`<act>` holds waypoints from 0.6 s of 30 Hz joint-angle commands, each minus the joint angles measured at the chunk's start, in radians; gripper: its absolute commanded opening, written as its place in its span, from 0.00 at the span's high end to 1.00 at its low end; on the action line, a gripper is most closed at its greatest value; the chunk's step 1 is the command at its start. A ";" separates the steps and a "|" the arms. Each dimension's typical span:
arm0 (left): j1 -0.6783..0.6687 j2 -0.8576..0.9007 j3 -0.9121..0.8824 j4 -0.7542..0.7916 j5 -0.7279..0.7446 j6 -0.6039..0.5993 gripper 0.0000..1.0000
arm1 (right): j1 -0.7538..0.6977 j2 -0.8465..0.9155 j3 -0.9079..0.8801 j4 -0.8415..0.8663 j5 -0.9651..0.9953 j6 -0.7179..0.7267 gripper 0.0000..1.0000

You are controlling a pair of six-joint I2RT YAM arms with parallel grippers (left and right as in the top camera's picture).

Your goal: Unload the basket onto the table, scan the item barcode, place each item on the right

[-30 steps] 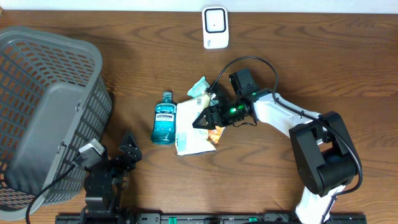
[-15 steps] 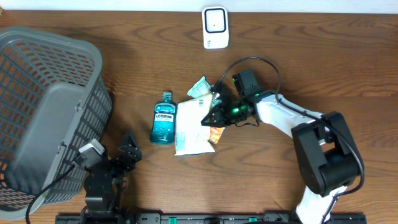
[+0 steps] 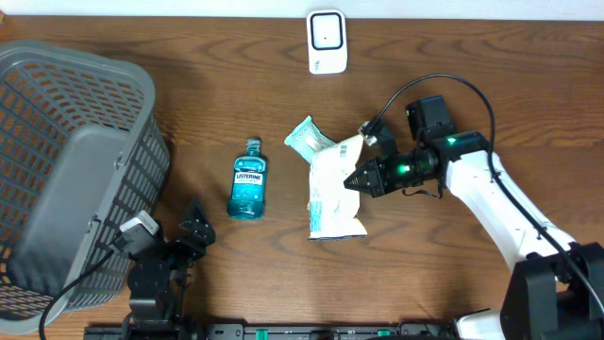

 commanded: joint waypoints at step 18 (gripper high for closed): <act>0.003 -0.007 -0.008 -0.024 -0.013 -0.002 0.02 | 0.023 0.127 -0.014 0.008 0.012 -0.242 0.01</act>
